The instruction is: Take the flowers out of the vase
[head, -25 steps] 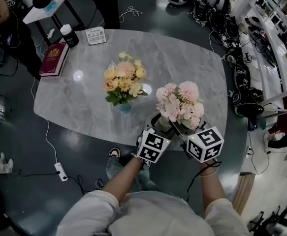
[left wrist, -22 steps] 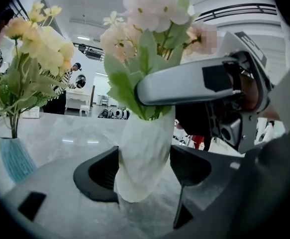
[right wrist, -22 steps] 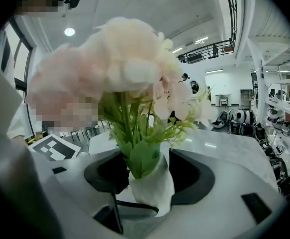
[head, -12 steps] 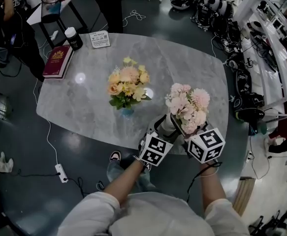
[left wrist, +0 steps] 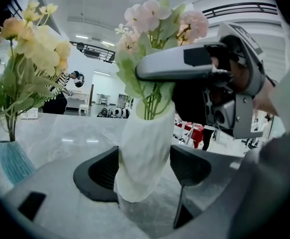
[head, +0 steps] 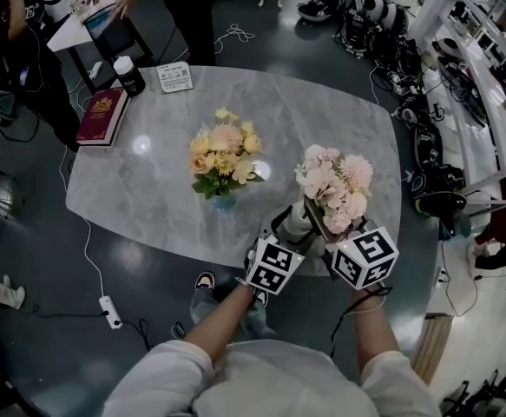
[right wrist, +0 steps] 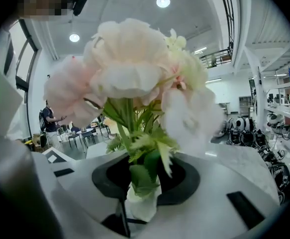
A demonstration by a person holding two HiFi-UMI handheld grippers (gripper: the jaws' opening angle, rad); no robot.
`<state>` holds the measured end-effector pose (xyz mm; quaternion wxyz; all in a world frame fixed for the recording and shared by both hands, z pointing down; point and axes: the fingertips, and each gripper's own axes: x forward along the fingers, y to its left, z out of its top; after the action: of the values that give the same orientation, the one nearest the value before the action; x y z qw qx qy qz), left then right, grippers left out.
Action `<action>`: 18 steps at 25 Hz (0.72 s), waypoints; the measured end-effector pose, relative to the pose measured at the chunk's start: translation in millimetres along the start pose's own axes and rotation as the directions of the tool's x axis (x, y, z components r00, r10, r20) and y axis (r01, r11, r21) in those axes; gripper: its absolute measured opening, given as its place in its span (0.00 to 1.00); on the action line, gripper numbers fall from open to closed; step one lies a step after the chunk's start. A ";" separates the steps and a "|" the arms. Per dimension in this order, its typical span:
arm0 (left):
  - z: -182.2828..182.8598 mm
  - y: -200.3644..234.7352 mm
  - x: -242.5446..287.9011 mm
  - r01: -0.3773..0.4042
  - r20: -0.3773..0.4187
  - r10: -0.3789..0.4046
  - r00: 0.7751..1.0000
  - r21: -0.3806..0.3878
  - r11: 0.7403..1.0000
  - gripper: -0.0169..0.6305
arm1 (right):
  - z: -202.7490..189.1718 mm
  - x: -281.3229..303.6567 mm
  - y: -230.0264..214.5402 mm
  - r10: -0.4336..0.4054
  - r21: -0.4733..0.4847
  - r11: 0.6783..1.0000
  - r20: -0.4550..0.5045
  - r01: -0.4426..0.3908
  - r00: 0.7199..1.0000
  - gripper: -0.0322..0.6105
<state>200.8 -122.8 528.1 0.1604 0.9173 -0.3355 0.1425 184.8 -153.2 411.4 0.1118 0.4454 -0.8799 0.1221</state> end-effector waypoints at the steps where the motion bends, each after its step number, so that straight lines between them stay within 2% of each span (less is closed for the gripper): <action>1: -0.6 -0.4 0.3 0.001 0.000 -0.001 1.000 0.000 1.000 0.54 | 3.3 -0.6 -0.6 0.000 0.004 1.000 0.009 0.000 1.000 0.21; 6: 4.8 1.0 -2.3 0.003 0.007 -0.003 1.000 0.000 1.000 0.54 | 12.1 -1.8 -4.1 -0.005 0.010 1.000 0.026 0.005 1.000 0.17; 18: 3.8 2.8 -1.9 -0.004 0.000 0.004 1.000 -0.022 1.000 0.54 | 28.9 -10.4 -6.4 -0.020 0.016 1.000 0.054 0.019 0.998 0.16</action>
<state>198.1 -125.3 524.5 0.1703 0.9148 -0.3390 0.1388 193.5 -158.1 381.6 0.0858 0.4578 -0.8773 0.1158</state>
